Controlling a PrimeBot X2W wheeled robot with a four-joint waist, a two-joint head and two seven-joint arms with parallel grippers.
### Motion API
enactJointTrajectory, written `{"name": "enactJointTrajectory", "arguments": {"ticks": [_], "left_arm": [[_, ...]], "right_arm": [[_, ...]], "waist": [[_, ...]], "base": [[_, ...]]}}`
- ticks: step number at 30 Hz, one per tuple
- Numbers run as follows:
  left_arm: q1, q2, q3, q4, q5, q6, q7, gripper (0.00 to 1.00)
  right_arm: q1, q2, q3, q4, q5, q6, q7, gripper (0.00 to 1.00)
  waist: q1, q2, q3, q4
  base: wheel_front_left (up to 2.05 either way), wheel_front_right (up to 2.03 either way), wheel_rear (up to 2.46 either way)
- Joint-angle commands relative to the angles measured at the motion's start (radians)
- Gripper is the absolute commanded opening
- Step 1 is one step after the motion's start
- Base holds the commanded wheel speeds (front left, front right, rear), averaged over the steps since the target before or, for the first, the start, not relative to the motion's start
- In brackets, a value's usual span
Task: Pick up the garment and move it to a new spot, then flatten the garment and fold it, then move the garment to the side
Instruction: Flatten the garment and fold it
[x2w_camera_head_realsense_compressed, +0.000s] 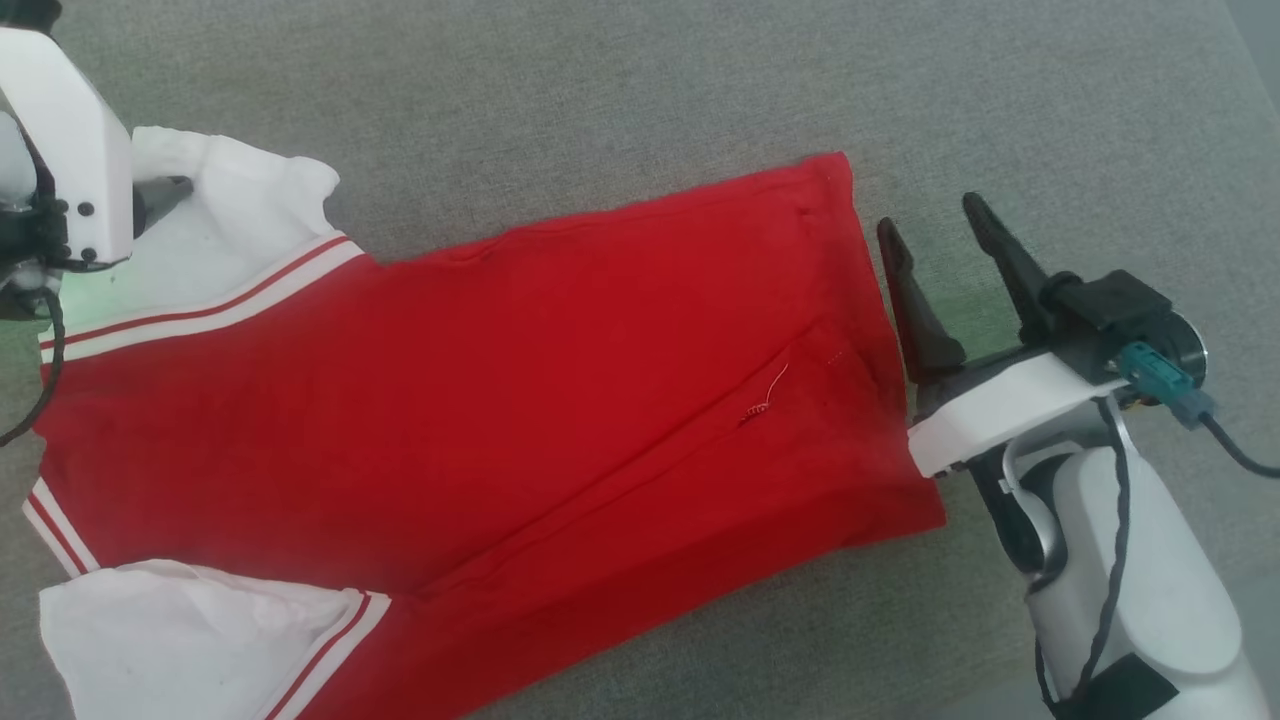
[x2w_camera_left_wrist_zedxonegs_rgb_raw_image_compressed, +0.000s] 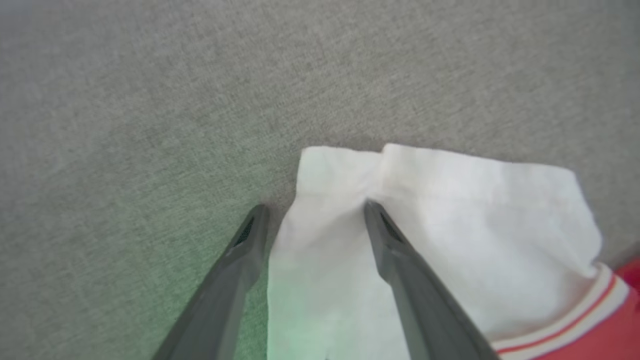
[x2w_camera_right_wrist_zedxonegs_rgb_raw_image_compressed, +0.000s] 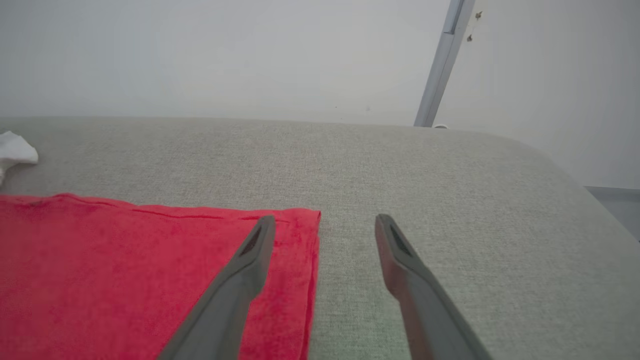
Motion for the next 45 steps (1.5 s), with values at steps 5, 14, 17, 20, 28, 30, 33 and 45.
{"name": "enactJointTrajectory", "arguments": {"ticks": [5, 14, 17, 20, 28, 30, 33, 45], "left_arm": [[0.028, -0.047, -0.018, 0.077, -0.027, -0.017, 0.047, 0.0], [-0.032, -0.112, -0.016, 0.119, -0.007, -0.062, 0.0, 0.0], [-0.047, -0.14, -0.018, 0.133, -0.003, -0.071, -0.01, 0.0], [-0.06, -0.165, -0.02, 0.147, 0.001, -0.08, -0.021, 0.0], [-0.086, -0.21, -0.025, 0.182, 0.01, -0.105, -0.059, 0.0], [-0.091, -0.219, -0.021, 0.189, 0.01, -0.109, -0.078, 0.0], [-0.094, -0.228, -0.019, 0.201, 0.008, -0.117, -0.098, 0.0], [-0.084, -0.212, -0.007, 0.165, -0.036, -0.13, -0.069, 0.0]], "right_arm": [[-0.045, -0.023, 0.046, 0.014, 0.042, -0.002, 0.064, 1.0], [-0.212, -0.104, 0.16, 0.08, 0.168, -0.002, 0.33, 1.0], [-0.286, -0.137, 0.2, 0.14, 0.203, -0.002, 0.427, 1.0], [-0.354, -0.152, 0.229, 0.215, 0.246, -0.002, 0.524, 1.0], [-0.45, -0.169, 0.311, 0.37, 0.361, -0.001, 0.769, 1.0], [-0.466, -0.179, 0.336, 0.395, 0.372, -0.001, 0.813, 0.45], [-0.48, -0.19, 0.36, 0.398, 0.403, -0.001, 0.844, 0.0], [-0.434, -0.315, 0.385, 0.313, 0.446, -0.002, 0.736, 0.0]], "waist": [[0.0, -0.0001, 0.013, 0.003], [0.0, -0.0001, 0.021, 0.036], [0.0, -0.0001, 0.024, 0.054], [0.0, -0.0001, 0.028, 0.072], [0.0, -0.0001, 0.035, 0.108], [0.0, -0.0001, 0.035, 0.114], [0.0, -0.0001, 0.027, 0.125], [0.0, -0.0001, -0.087, 0.187]], "base": [[0.0, 0.0, 0.0], [0.0, 0.0, 0.0], [0.0, 0.0, 0.0], [0.0, 0.0, 0.0], [0.0, 0.0, 0.0], [0.0, 0.0, 0.0], [0.0, 0.0, 0.0], [0.0, 0.0, 0.0]]}}
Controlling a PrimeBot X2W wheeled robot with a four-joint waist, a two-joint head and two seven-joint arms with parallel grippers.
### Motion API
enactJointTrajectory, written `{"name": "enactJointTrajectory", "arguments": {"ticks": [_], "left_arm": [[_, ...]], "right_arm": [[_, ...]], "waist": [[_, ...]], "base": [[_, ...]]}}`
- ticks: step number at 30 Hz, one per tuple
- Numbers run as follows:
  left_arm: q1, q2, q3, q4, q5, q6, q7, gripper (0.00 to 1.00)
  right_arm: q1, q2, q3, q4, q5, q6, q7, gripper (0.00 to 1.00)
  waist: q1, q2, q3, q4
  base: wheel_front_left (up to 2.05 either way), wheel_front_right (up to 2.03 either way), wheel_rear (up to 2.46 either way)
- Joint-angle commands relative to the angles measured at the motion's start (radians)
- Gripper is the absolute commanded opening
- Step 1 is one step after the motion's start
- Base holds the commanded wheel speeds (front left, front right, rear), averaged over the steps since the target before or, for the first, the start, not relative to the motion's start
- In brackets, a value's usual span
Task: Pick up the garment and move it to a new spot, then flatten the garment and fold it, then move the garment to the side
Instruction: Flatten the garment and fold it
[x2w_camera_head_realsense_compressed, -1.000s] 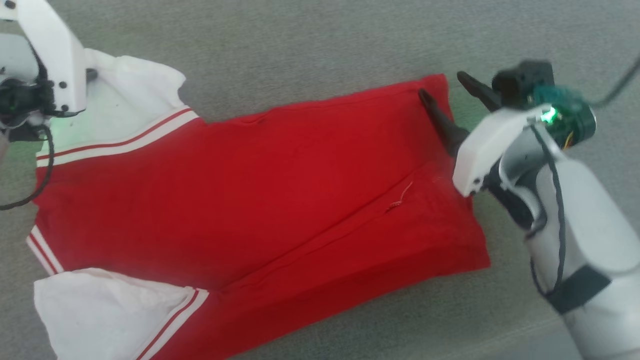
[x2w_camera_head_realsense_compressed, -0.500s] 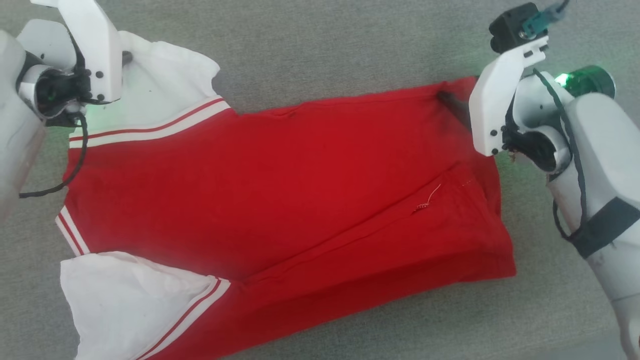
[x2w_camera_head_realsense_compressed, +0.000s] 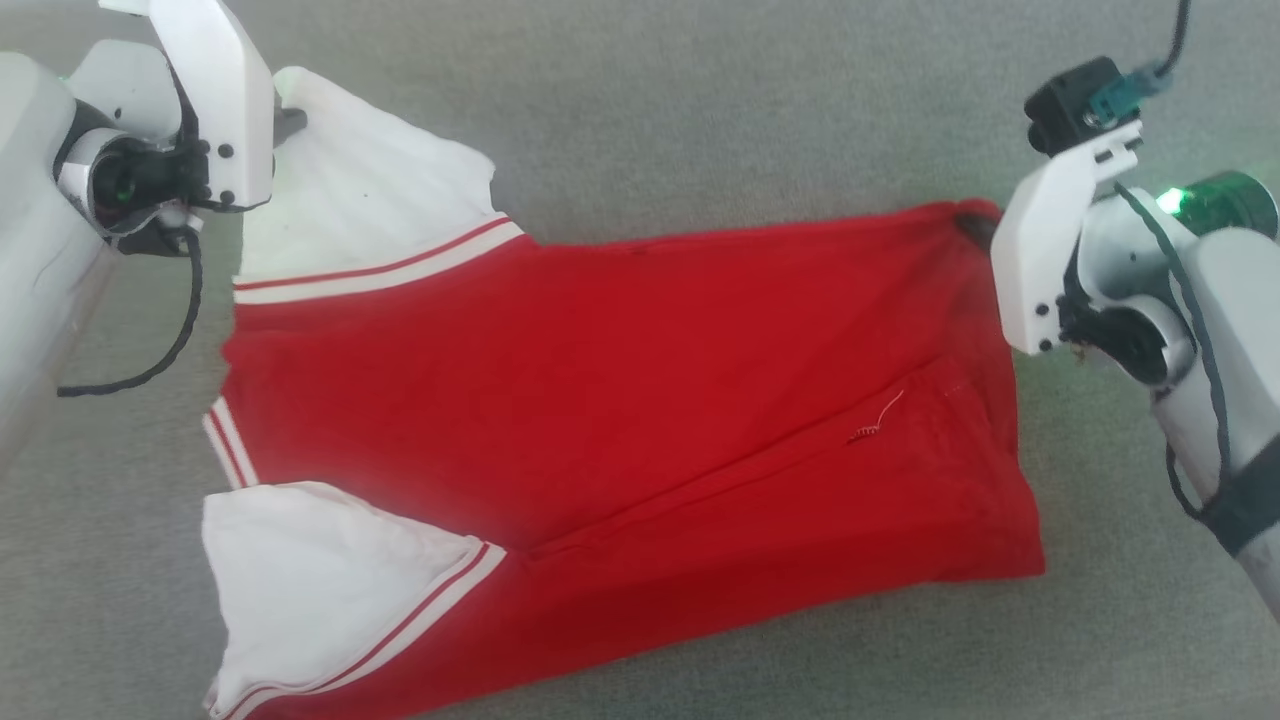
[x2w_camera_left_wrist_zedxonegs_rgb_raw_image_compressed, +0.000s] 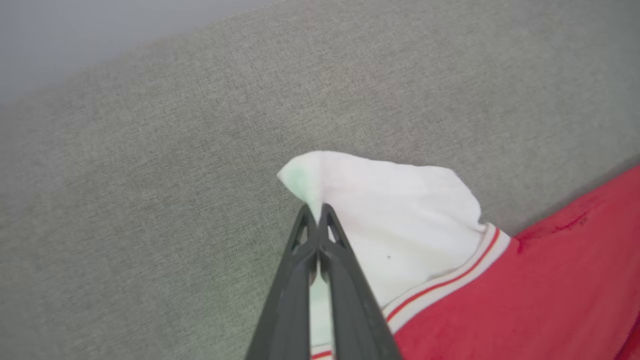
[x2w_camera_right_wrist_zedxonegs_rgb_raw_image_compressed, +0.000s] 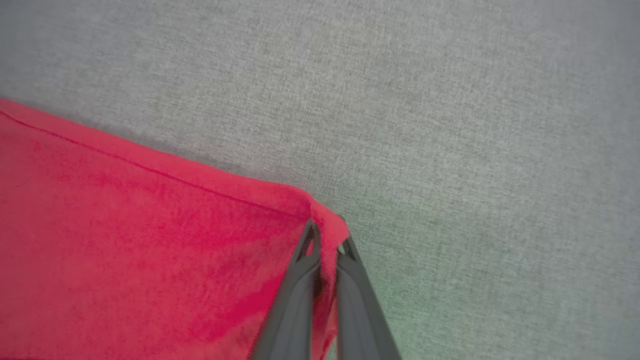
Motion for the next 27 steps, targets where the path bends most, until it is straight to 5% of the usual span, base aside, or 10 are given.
{"name": "enactJointTrajectory", "arguments": {"ticks": [1, 11, 21, 27], "left_arm": [[0.017, 0.011, -0.001, -0.015, 0.004, 0.0, 0.004, 0.0], [0.146, 0.121, -0.012, -0.302, -0.016, 0.124, 0.046, 0.0], [0.411, 0.366, -0.033, -0.901, -0.06, 0.409, 0.061, 0.0], [0.558, 0.421, -0.053, -1.035, -0.109, 0.498, 0.014, 0.0]], "right_arm": [[0.029, -0.012, -0.002, -0.015, 0.002, -0.002, -0.011, 0.0], [0.18, -0.09, -0.026, -0.141, 0.037, -0.002, -0.017, 0.0], [0.401, -0.14, -0.108, -0.308, 0.064, -0.002, 0.067, 0.0], [0.514, -0.11, -0.178, -0.341, 0.048, -0.002, 0.098, 0.0]], "waist": [[0.0, 0.0, -0.037, 0.022], [0.0, 0.0, -0.136, 0.07], [0.0, 0.0, -0.198, 0.109], [0.0, 0.0, -0.218, 0.123]], "base": [[0.0, 0.0, 0.0], [0.0, 0.0, 0.0], [0.0, 0.0, 0.0], [0.0, 0.0, 0.0]]}}
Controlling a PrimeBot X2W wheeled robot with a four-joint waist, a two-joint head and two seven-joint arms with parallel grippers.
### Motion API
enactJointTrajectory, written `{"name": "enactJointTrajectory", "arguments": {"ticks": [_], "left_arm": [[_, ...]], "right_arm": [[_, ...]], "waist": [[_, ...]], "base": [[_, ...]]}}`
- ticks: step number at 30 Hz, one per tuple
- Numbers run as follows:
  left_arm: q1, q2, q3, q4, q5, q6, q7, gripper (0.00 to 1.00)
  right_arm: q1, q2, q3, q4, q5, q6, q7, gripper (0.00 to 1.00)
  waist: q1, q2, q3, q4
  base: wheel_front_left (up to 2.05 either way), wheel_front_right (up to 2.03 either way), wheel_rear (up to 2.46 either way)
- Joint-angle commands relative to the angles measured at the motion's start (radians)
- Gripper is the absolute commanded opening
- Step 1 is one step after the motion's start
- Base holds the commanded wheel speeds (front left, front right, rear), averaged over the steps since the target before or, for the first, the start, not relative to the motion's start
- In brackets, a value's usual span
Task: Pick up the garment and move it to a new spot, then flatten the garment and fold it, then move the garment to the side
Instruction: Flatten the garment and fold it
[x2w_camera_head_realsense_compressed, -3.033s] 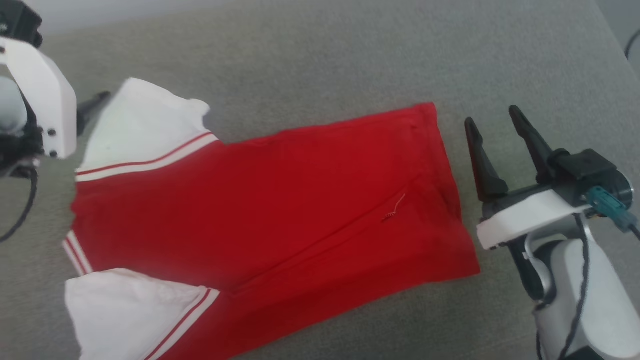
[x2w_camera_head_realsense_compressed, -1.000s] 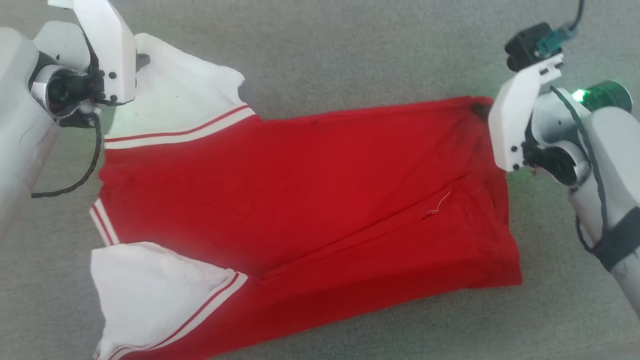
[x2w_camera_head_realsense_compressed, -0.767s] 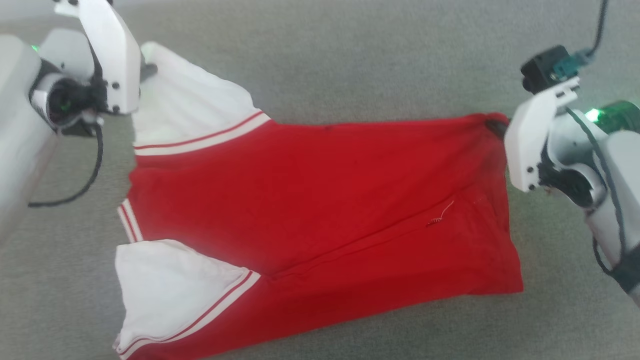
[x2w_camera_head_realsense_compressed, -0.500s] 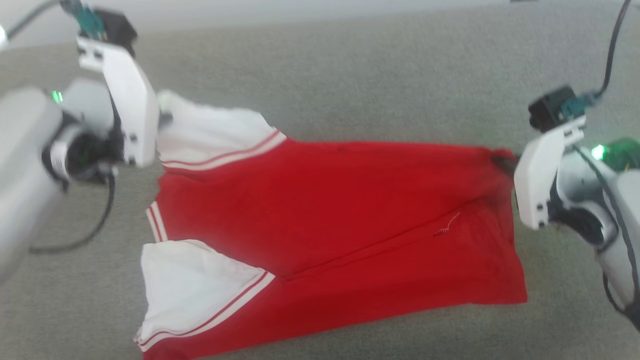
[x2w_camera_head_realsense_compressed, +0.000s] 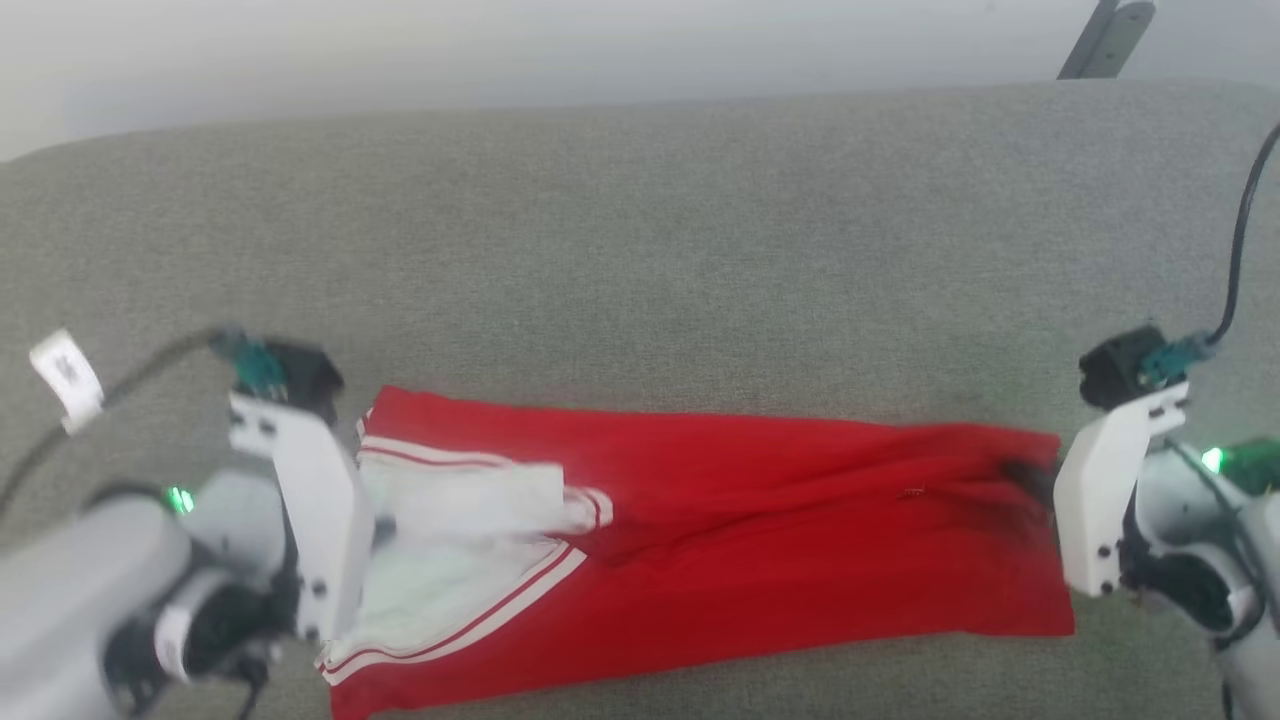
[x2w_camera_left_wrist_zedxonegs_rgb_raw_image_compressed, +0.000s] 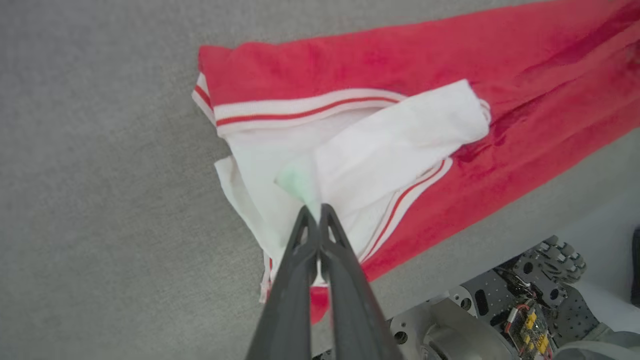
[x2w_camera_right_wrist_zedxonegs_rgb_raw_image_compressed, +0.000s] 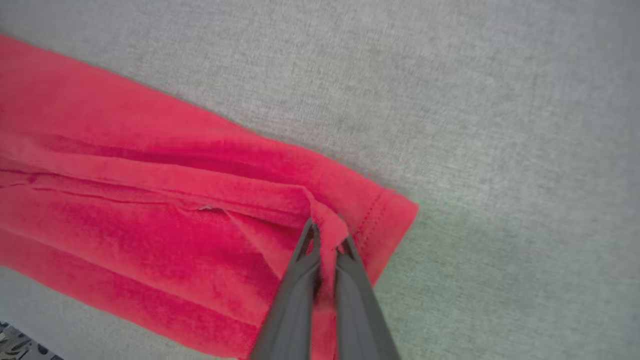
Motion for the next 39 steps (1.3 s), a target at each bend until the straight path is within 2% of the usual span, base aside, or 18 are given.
{"name": "enactJointTrajectory", "arguments": {"ticks": [1, 3, 6, 7, 8, 9, 10, 11, 16, 23, 26, 27, 28, 33, 37, 39], "left_arm": [[0.021, -0.003, -0.006, -0.001, -0.011, 0.004, -0.009, 0.0], [0.056, -0.012, -0.011, 0.012, -0.024, 0.007, -0.029, 0.0], [0.091, -0.04, -0.01, 0.05, -0.027, -0.018, -0.079, 0.0], [0.104, -0.05, -0.008, 0.068, -0.032, -0.026, -0.097, 0.12], [0.12, -0.059, -0.01, 0.087, -0.036, -0.035, -0.112, 0.29], [0.13, -0.063, -0.012, 0.102, -0.035, -0.045, -0.125, 0.46], [0.134, -0.068, -0.012, 0.115, -0.027, -0.056, -0.144, 0.89], [0.142, -0.074, -0.01, 0.128, -0.026, -0.065, -0.161, 1.0], [0.199, -0.089, 0.006, 0.163, -0.025, -0.094, -0.265, 1.0], [0.284, -0.089, 0.034, 0.161, 0.022, -0.122, -0.479, 1.0], [0.318, -0.089, 0.056, 0.167, 0.051, -0.116, -0.589, 1.0], [0.345, -0.093, 0.074, 0.174, 0.06, -0.108, -0.664, 1.0], [0.345, -0.093, 0.074, 0.174, 0.06, -0.108, -0.664, 1.0], [0.402, -0.092, 0.126, 0.2, 0.091, -0.094, -0.839, 1.0], [0.454, -0.113, 0.201, 0.225, 0.13, -0.081, -0.883, 1.0], [0.477, -0.139, 0.281, 0.229, 0.179, -0.073, -0.887, 1.0]], "right_arm": [[0.016, 0.009, -0.005, 0.001, -0.011, -0.002, 0.003, 0.0], [0.039, 0.027, -0.018, 0.007, -0.021, -0.002, 0.008, 0.0], [0.052, 0.049, -0.034, 0.022, -0.041, -0.002, -0.001, 0.0], [0.056, 0.057, -0.036, 0.027, -0.047, -0.002, -0.007, 0.09], [0.06, 0.066, -0.037, 0.03, -0.053, -0.002, -0.017, 0.45], [0.065, 0.072, -0.039, 0.035, -0.06, -0.002, -0.023, 1.0], [0.07, 0.076, -0.04, 0.039, -0.062, -0.002, -0.028, 1.0], [0.074, 0.081, -0.038, 0.043, -0.061, -0.002, -0.028, 1.0], [0.097, 0.091, -0.056, 0.046, -0.052, -0.002, -0.037, 1.0], [0.135, 0.082, -0.109, 0.043, -0.057, -0.002, -0.069, 1.0], [0.148, 0.08, -0.14, 0.056, -0.062, -0.002, -0.081, 1.0], [0.153, 0.08, -0.156, 0.07, -0.061, -0.002, -0.082, 1.0], [0.153, 0.08, -0.156, 0.07, -0.061, -0.002, -0.082, 1.0], [0.146, 0.075, -0.183, 0.118, -0.051, -0.002, -0.058, 1.0], [0.129, 0.067, -0.193, 0.167, -0.041, -0.002, -0.041, 1.0], [0.123, 0.065, -0.194, 0.195, -0.03, -0.002, -0.033, 1.0]], "waist": [[0.0, 0.0, -0.003, 0.002], [0.0, 0.0, -0.008, 0.005], [0.0, 0.0, -0.019, 0.006], [0.0, 0.0, -0.025, 0.006], [0.0, 0.0, -0.033, 0.006], [0.0, 0.0, -0.04, 0.006], [0.0, 0.0, -0.049, 0.006], [0.0, 0.0, -0.058, 0.006], [0.0, 0.0, -0.104, 0.008], [0.0, 0.0, -0.153, 0.022], [0.0, 0.0, -0.168, 0.032], [0.0, 0.0, -0.176, 0.039], [0.0, 0.0, -0.176, 0.039], [0.0, 0.0, -0.181, 0.056], [0.0, 0.0, -0.178, 0.077], [0.0, 0.0, -0.173, 0.089]], "base": [[0.0, 0.0, 0.0], [0.0, 0.0, 0.0], [0.0, 0.0, 0.0], [0.0, 0.0, 0.0], [0.0, 0.0, 0.0], [0.0, 0.0, 0.0], [0.0, 0.0, 0.0], [0.0, 0.0, 0.0], [0.0, 0.0, 0.0], [0.0, 0.0, 0.0], [0.0, 0.0, 0.0], [0.0, 0.0, 0.0], [0.0, 0.0, 0.0], [0.0, 0.0, 0.0], [0.0, 0.0, 0.0], [0.0, 0.0, 0.0]]}}
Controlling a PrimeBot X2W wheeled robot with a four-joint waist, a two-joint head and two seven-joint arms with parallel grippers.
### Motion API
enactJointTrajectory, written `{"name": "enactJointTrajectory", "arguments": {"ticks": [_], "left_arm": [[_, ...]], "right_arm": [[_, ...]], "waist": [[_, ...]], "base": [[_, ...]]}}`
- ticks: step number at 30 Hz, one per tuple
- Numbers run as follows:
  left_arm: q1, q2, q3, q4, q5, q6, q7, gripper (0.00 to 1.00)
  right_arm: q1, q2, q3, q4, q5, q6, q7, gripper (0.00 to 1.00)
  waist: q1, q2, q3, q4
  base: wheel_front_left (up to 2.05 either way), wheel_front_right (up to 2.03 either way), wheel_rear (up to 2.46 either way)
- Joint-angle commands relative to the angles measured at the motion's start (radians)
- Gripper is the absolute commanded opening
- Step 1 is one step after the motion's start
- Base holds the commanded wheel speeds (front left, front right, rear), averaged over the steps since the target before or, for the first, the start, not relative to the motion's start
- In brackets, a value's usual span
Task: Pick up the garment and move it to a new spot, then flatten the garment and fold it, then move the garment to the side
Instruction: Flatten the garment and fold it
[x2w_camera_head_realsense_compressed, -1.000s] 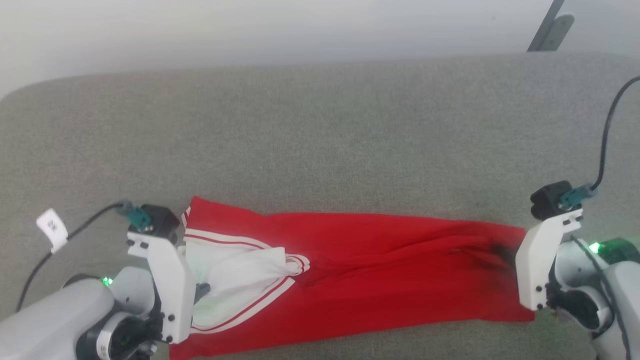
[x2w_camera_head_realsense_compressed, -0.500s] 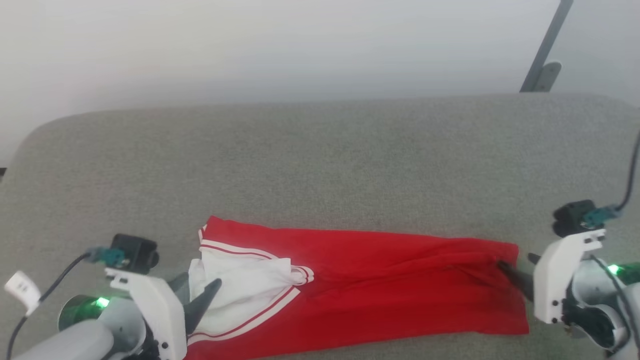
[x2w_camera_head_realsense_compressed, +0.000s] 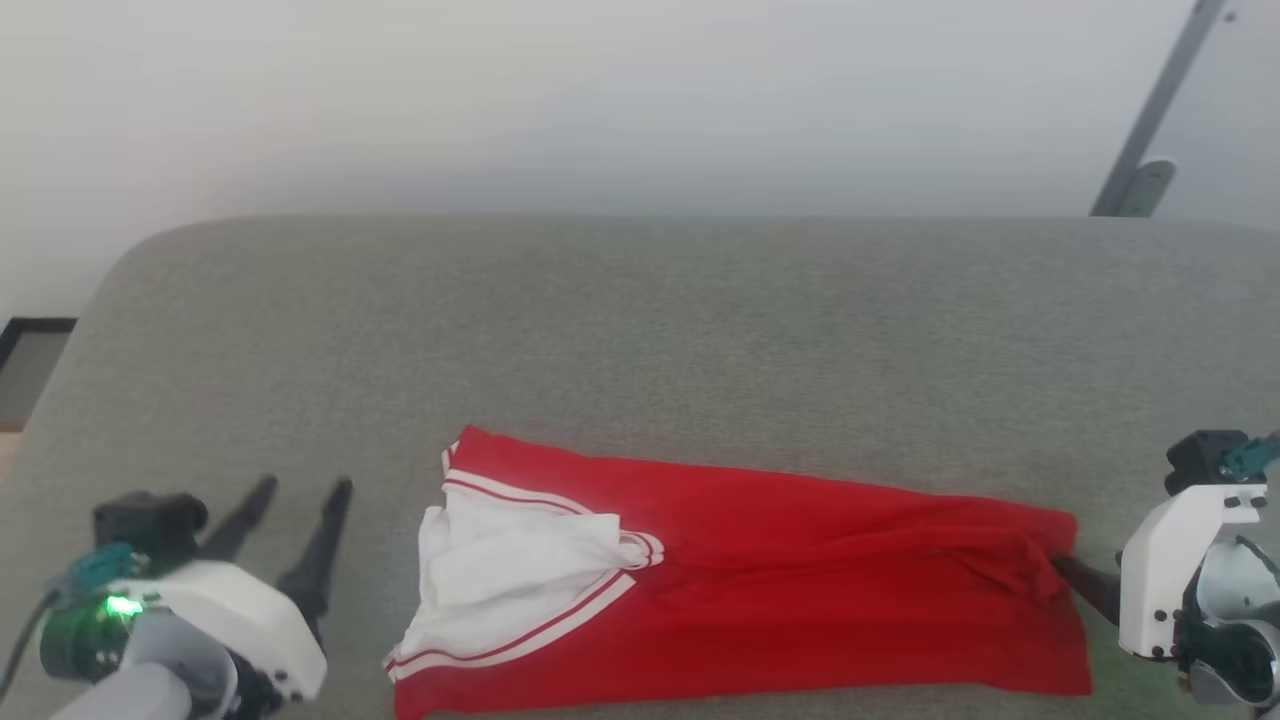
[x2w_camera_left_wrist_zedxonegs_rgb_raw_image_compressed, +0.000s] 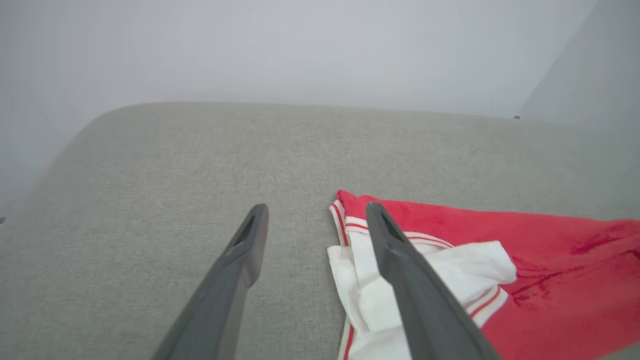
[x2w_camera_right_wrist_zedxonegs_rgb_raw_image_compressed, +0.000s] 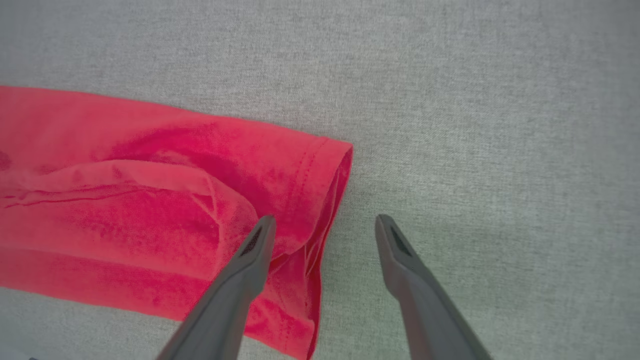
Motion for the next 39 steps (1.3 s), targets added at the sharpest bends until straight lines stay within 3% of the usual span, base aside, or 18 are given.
{"name": "enactJointTrajectory", "arguments": {"ticks": [1, 5, 14, 15, 16, 24, 27, 32, 39], "left_arm": [[0.024, -0.022, 0.05, 0.002, 0.04, 0.006, -0.008, 1.0], [0.118, -0.106, 0.232, 0.005, 0.175, -0.016, -0.006, 1.0], [0.284, -0.306, 0.563, 0.003, 0.428, -0.136, -0.007, 1.0], [0.296, -0.331, 0.6, -0.001, 0.455, -0.151, -0.007, 1.0], [0.308, -0.356, 0.633, -0.005, 0.481, -0.167, -0.007, 1.0], [0.358, -0.545, 0.848, 0.014, 0.63, -0.318, -0.007, 1.0], [0.362, -0.59, 0.907, 0.034, 0.678, -0.363, -0.007, 1.0], [0.351, -0.638, 0.967, 0.057, 0.734, -0.407, -0.007, 1.0], [0.327, -0.668, 0.996, 0.067, 0.779, -0.424, -0.007, 1.0]], "right_arm": [[-0.011, 0.001, 0.0, 0.018, 0.01, -0.001, 0.005, 1.0], [-0.032, 0.005, 0.012, 0.08, 0.039, -0.001, 0.014, 1.0], [-0.081, 0.033, 0.091, 0.216, 0.088, -0.001, 0.028, 1.0], [-0.085, 0.04, 0.105, 0.225, 0.091, -0.001, 0.027, 0.3], [-0.089, 0.044, 0.122, 0.229, 0.096, 0.0, 0.023, 0.0], [-0.127, 0.03, 0.164, 0.251, 0.157, 0.0, -0.029, 0.0], [-0.139, 0.007, 0.172, 0.243, 0.172, -0.001, -0.049, 0.0], [-0.156, -0.054, 0.163, 0.242, 0.187, -0.002, -0.08, 0.0], [-0.184, -0.141, 0.113, 0.288, 0.171, -0.002, -0.129, 0.0]], "waist": [[0.0, -0.0001, 0.007, 0.013], [0.0, -0.0001, 0.017, 0.036], [0.0, -0.0001, 0.044, 0.08], [0.0, -0.0001, 0.047, 0.085], [0.0, -0.0001, 0.05, 0.089], [0.0, -0.0001, 0.067, 0.105], [0.0, -0.0001, 0.071, 0.103], [0.0, -0.0001, 0.077, 0.092], [0.0, -0.0001, 0.088, 0.075]], "base": [[0.0, 0.0, 0.0], [0.0, 0.0, 0.0], [0.0, 0.0, 0.0], [0.0, 0.0, 0.0], [0.0, 0.0, 0.0], [0.0, 0.0, 0.0], [0.0, 0.0, 0.0], [0.0, 0.0, 0.0], [0.0, 0.0, 0.0]]}}
